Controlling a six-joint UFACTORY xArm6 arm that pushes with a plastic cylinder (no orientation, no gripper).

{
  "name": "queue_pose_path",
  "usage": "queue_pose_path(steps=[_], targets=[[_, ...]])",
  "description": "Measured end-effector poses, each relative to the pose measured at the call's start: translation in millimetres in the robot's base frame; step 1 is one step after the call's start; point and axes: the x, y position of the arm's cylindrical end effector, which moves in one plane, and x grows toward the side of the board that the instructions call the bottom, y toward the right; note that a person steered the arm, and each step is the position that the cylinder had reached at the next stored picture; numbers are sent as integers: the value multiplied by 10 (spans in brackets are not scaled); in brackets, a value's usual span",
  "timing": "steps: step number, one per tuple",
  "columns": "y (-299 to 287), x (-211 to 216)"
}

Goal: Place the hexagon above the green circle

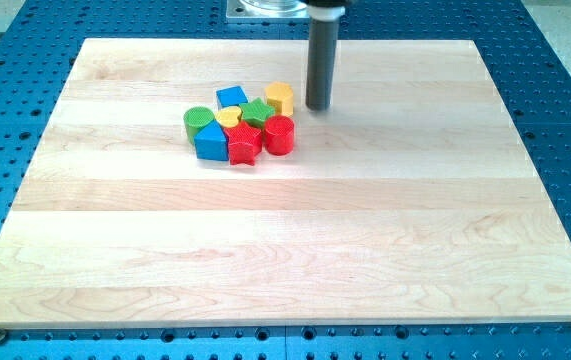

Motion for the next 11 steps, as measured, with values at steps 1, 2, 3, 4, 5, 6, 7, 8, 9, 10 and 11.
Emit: queue_pose_path(steps=[1, 2, 3, 4, 5, 6, 7, 8, 9, 10, 11], targets=[[-86, -70], [-224, -275], [-124, -79], [-479, 23], [-650, -150], [-704, -539], [-711, -709], [-1354, -650], [-1684, -590], [-1865, -650], [-1793, -557]])
